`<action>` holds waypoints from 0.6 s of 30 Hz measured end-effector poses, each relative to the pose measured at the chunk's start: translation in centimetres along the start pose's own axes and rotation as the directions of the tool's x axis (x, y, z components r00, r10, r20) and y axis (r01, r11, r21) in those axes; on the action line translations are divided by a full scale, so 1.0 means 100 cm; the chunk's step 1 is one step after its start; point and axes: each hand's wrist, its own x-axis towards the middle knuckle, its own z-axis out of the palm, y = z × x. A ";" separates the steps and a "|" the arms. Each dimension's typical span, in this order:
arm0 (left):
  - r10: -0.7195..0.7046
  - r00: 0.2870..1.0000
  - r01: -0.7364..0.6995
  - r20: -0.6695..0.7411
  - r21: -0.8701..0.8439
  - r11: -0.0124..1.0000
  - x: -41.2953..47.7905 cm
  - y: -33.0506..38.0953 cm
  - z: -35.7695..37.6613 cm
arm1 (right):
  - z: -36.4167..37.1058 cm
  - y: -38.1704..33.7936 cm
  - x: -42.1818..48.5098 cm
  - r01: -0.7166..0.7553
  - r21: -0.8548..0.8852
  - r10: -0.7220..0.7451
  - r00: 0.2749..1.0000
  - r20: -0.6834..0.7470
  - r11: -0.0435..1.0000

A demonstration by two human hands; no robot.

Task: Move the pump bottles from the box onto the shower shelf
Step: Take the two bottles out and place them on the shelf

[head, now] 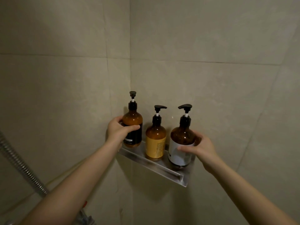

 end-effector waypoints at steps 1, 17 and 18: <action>0.001 1.000 -0.001 0.004 0.008 1.000 0.000 -0.003 0.003 | 0.001 0.001 0.000 -0.007 0.000 0.007 1.000 -0.003 1.000; -0.062 0.997 0.062 0.041 0.008 0.998 0.002 -0.024 0.019 | -0.005 0.020 -0.003 -0.037 -0.033 0.037 0.999 0.004 0.999; -0.059 0.997 0.059 0.049 0.003 0.998 0.002 -0.024 0.019 | -0.005 0.021 -0.004 -0.037 -0.030 0.037 0.999 0.006 0.999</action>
